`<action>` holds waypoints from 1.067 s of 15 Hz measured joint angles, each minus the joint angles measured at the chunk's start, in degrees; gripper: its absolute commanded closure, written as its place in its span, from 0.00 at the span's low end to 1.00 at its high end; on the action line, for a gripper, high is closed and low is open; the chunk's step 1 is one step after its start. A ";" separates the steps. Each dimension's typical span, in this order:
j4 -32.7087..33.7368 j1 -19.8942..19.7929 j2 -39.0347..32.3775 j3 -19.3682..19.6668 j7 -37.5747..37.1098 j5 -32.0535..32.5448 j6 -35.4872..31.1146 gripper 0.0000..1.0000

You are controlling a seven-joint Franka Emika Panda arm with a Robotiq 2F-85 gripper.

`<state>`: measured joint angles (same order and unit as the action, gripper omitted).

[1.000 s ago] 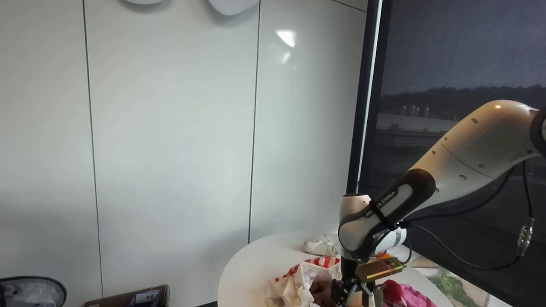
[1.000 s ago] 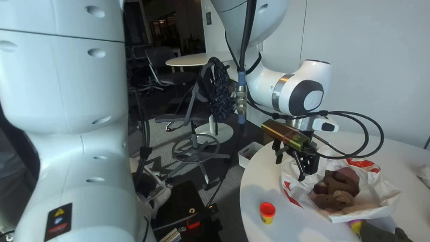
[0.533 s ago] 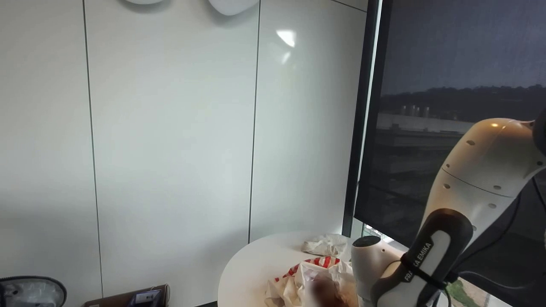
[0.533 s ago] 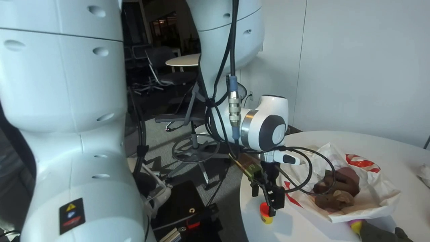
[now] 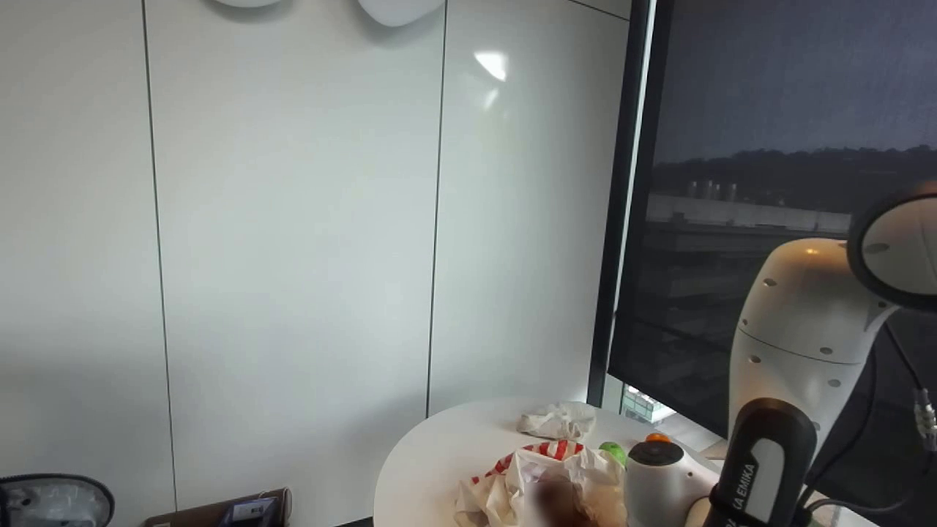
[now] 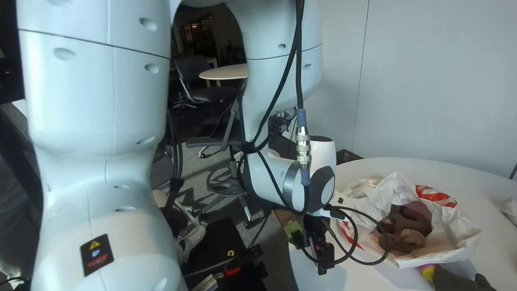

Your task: Put the yellow container, moose, radish and pink t-shirt in the plastic bag.

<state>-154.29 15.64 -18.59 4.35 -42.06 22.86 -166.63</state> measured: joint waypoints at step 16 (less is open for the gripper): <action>7.77 8.87 -9.37 9.98 -5.45 4.27 -10.02 0.70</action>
<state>-146.53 24.51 -27.97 14.33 -47.51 27.12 -176.65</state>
